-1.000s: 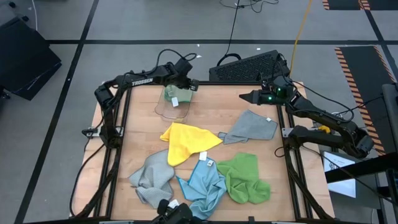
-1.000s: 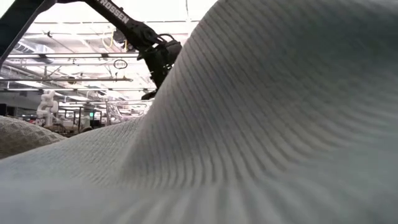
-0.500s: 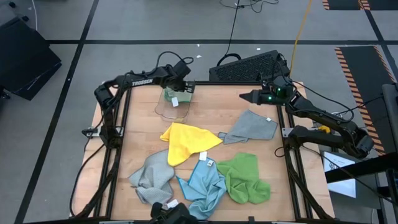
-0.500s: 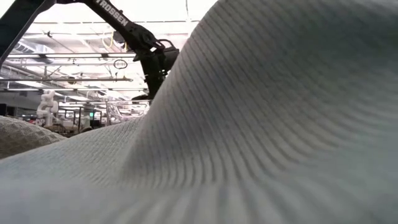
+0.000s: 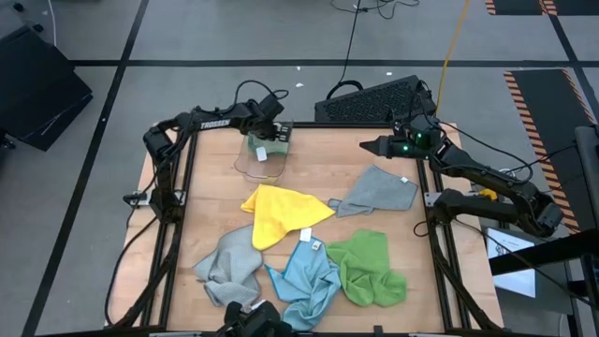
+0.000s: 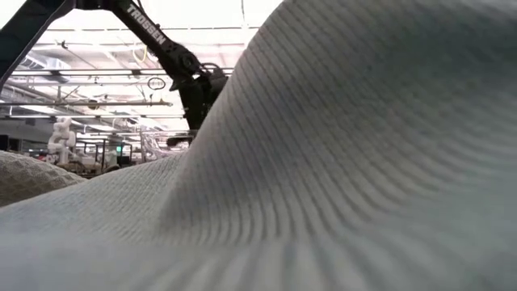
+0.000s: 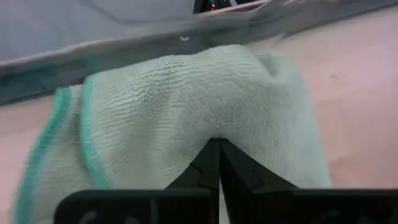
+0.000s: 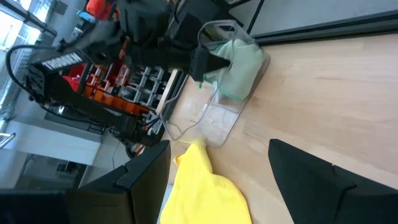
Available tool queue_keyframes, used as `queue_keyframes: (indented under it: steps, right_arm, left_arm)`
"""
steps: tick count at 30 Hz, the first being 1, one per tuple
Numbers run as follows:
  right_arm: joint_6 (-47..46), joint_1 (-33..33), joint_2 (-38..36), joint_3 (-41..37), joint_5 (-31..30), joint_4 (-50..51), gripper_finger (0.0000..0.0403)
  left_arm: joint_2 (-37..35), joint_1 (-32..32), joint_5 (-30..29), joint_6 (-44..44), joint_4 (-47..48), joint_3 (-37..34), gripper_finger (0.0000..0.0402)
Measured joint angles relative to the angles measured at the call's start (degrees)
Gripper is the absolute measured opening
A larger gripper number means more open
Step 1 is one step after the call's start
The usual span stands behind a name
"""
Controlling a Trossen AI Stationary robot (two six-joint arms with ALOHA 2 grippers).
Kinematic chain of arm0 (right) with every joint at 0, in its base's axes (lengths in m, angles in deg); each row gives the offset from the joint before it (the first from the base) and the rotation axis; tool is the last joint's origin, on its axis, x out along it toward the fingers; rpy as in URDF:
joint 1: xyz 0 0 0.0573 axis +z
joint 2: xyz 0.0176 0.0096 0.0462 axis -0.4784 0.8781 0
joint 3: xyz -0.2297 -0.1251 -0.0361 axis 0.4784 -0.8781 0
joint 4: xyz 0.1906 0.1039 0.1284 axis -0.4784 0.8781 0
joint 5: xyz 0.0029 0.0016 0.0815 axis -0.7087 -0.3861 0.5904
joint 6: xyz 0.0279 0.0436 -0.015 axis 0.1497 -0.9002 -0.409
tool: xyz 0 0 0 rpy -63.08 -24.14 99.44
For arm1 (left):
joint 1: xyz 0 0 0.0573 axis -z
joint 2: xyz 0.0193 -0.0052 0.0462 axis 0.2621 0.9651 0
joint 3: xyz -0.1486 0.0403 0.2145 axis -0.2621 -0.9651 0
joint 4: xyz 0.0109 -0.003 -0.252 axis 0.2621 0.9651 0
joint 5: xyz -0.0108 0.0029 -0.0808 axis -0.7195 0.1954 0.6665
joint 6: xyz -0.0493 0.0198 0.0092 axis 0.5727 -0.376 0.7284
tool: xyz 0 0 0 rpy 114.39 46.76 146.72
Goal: Fold microfiber towels
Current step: Put the light green microfiber cloth into the transparent bin
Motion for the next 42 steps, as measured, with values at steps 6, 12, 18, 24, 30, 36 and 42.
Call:
queue_keyframes:
  steps: [6, 12, 18, 24, 30, 36, 42]
  right_arm:
    - [-0.06, 1.93, 0.0, 0.0, -0.07, 0.83, 0.0264]
    - [-0.15, 3.17, 0.0, 0.0, -0.28, 1.77, 0.0264]
    - [-0.39, 4.17, 0.0, 0.0, -0.93, 3.02, 0.0264]
    - [-1.46, 5.45, 0.0, 0.0, -3.17, 2.95, 0.0264]
    - [-1.48, 6.37, 0.0, 0.0, -3.2, 2.95, 0.0264]
    - [-1.5, 7.07, 0.0, 0.0, -3.19, 2.95, 0.0264]
    - [-2.55, 7.95, 0.0, 0.0, -3.23, 2.95, 0.0264]
  left_arm:
    - [-1.17, 0.92, -0.56, -3.82, 5.91, 6.75, 0.0004]
    - [-1.14, 2.65, -0.87, -1.65, 8.12, 7.52, 0.0003]
    - [-1.1, 2.44, -2.28, 2.73, 6.97, 2.69, 0.0002]
    - [-1.08, 1.74, -1.64, 2.02, 4.1, -2.26, 0.0004]
    - [-1.08, 1.78, -0.38, -0.46, 2.74, -3.51, 0.0009]
    - [-1.34, 2.23, 2.39, -1.78, 8.11, 0.04, 0.0003]
    - [-1.42, 2.79, 5.46, -0.51, 14.59, 4.95, 0.0008]
